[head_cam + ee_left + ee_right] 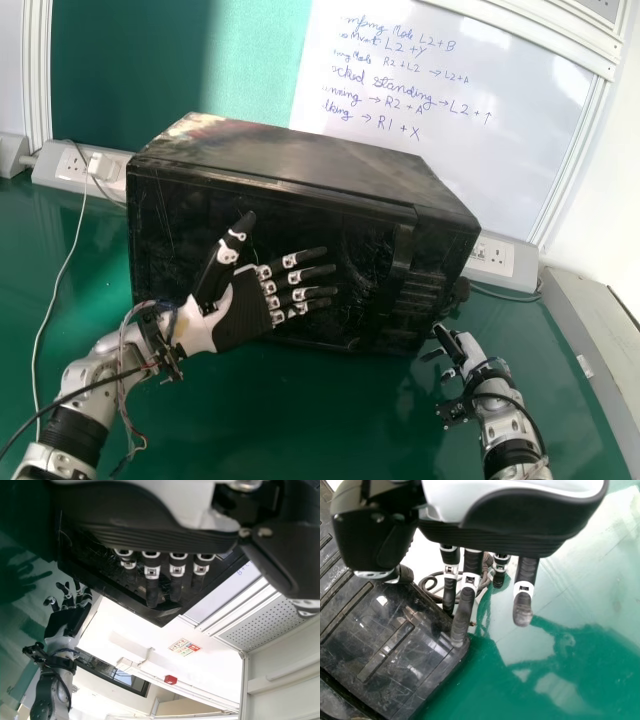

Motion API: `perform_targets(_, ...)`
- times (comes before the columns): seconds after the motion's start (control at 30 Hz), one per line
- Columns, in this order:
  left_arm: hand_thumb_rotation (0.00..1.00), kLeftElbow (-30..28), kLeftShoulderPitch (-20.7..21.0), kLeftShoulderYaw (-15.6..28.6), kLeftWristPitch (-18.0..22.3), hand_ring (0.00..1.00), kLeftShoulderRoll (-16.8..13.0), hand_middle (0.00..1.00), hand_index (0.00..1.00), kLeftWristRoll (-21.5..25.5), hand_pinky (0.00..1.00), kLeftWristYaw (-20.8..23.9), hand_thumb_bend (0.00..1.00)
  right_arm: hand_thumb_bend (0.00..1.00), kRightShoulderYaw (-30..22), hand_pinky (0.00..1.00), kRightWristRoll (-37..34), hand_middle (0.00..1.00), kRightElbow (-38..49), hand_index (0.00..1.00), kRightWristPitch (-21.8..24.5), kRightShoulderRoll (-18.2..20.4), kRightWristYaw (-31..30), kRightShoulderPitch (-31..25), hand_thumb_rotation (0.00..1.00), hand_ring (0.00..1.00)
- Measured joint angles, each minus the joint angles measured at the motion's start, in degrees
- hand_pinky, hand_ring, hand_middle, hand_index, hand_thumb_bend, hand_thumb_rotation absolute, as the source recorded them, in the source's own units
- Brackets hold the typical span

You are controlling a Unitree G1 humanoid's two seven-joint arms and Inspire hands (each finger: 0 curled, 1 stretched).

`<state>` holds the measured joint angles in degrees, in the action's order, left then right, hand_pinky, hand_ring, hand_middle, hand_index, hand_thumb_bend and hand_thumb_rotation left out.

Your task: Open the door of oven

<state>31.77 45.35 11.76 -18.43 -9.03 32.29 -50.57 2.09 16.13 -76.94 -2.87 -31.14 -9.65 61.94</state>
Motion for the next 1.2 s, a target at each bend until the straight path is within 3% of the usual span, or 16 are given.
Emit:
perform_targets(0.2,0.88,0.6,0.0,0.3,0.0,0.99,0.0,1.00,1.00,0.1,0.75,-1.2,1.00,0.66,0.1,0.13,0.1,0.37,0.0,0.73,-0.1,-0.1,0.0,0.0,0.68,0.21)
perform_targets(0.5,0.88,2.7,0.0,0.7,2.1,1.00,0.0,1.00,1.00,0.0,0.85,-0.4,1.00,0.63,0.0,0.13,0.0,0.36,0.0,0.73,-0.1,0.0,-0.3,0.0,0.63,0.21)
perform_targets(0.6,0.89,2.8,0.0,0.7,2.8,1.00,0.0,1.00,1.00,0.0,0.86,-0.7,1.00,0.62,0.0,0.13,0.0,0.37,0.0,0.73,-0.1,-0.1,0.0,0.0,0.64,0.21)
perform_targets(0.73,0.91,2.4,0.0,0.5,4.0,1.00,0.0,1.00,1.00,-0.5,0.87,-0.7,1.00,0.68,0.1,0.12,0.1,0.36,0.0,0.72,-0.1,0.0,0.0,0.0,0.67,0.20)
perform_targets(1.07,0.94,0.9,-0.3,-1.2,4.7,1.00,0.2,1.00,1.00,-2.0,0.91,-0.8,1.00,0.66,0.0,0.13,0.0,0.37,0.0,0.72,-0.1,0.0,0.1,0.0,0.65,0.21)
perform_targets(1.2,0.94,-0.3,-0.3,-1.7,5.4,1.00,0.8,1.00,1.00,-3.3,0.92,1.9,1.00,0.65,0.1,0.14,0.1,0.38,0.0,0.72,0.0,0.1,0.3,0.0,0.66,0.22)
